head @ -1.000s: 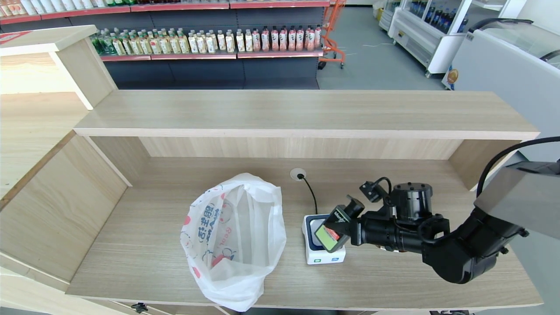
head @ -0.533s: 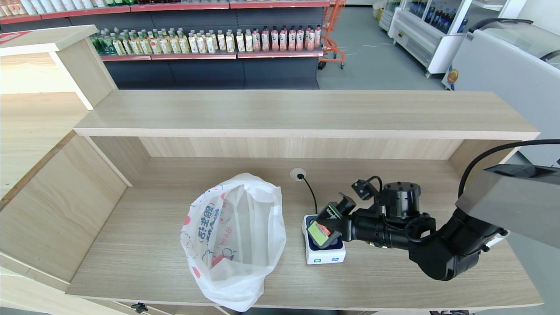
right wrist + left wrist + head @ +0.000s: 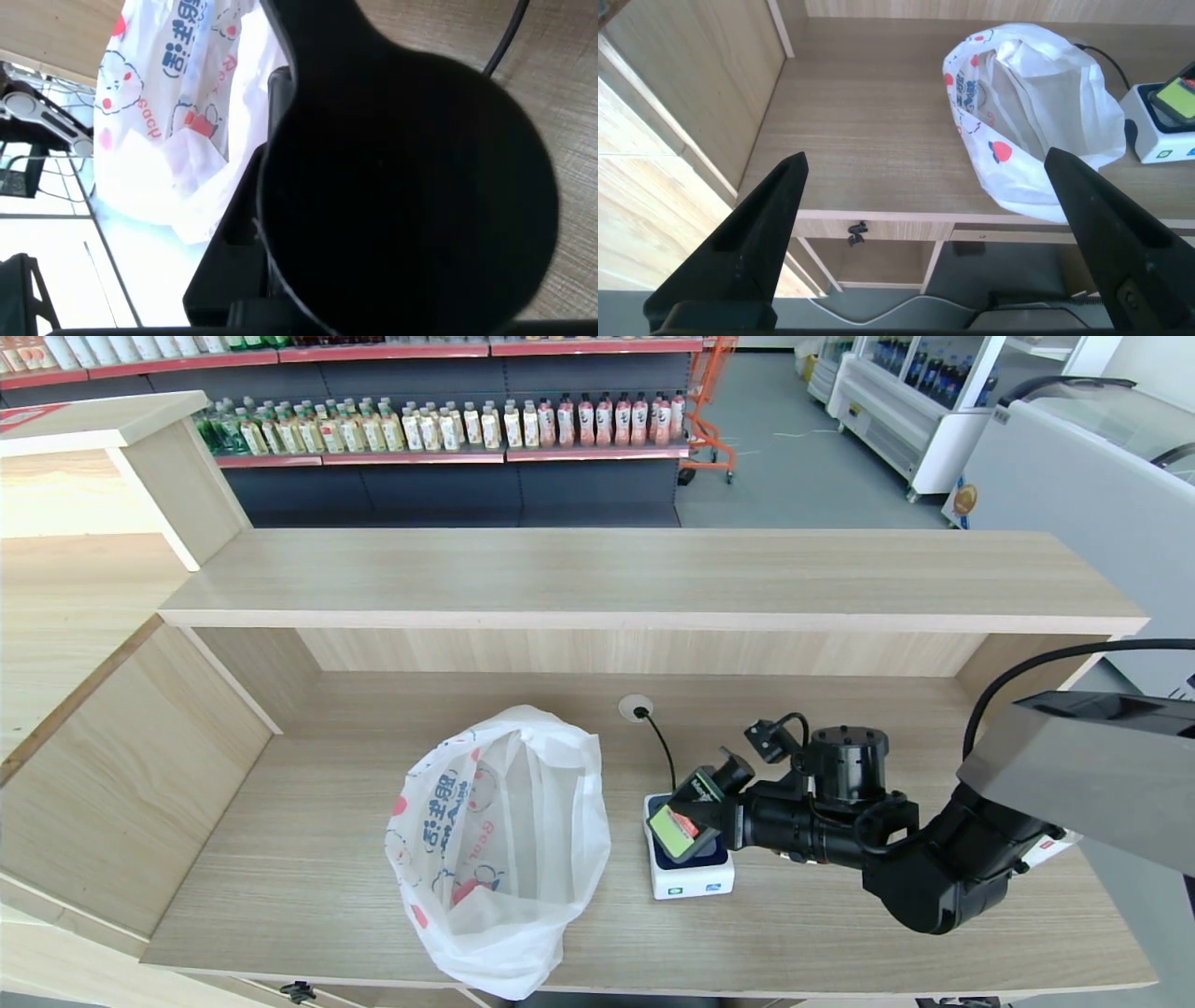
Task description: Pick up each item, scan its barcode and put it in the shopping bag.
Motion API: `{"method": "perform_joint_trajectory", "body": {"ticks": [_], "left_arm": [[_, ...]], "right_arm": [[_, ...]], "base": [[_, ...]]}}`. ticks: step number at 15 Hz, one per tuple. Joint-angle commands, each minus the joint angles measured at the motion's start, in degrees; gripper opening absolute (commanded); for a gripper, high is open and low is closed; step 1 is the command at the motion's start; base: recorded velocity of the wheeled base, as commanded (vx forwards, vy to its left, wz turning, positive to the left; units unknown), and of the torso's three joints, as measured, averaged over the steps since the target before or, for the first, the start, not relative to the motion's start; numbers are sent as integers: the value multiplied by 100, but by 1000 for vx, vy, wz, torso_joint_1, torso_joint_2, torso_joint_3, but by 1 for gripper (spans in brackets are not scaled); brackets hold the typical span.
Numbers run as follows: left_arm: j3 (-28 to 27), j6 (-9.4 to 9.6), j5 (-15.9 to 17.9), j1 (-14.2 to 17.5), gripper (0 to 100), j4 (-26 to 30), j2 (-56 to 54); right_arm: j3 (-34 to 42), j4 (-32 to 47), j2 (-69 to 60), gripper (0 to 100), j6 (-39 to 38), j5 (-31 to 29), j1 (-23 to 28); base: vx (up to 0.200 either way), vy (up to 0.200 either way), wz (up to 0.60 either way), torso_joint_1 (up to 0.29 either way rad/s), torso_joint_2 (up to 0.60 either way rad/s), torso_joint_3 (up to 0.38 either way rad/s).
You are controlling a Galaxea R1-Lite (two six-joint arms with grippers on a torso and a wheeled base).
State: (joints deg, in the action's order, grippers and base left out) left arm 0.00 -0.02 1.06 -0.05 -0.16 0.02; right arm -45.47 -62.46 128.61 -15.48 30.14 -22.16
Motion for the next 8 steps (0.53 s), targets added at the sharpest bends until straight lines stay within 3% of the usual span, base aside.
{"method": "perform_joint_trajectory", "body": {"ticks": [1,8], "left_arm": [[0,2,-1,-4,100,-2,-2],[0,2,-1,-4,100,-2,-2]], "right_arm": [[3,24,-3,0,1,-16,-16],[73,235,-1804,0,-60,1,414]], "base": [[0,0,0,0,0,0],[0,0,0,0,0,0]]}}
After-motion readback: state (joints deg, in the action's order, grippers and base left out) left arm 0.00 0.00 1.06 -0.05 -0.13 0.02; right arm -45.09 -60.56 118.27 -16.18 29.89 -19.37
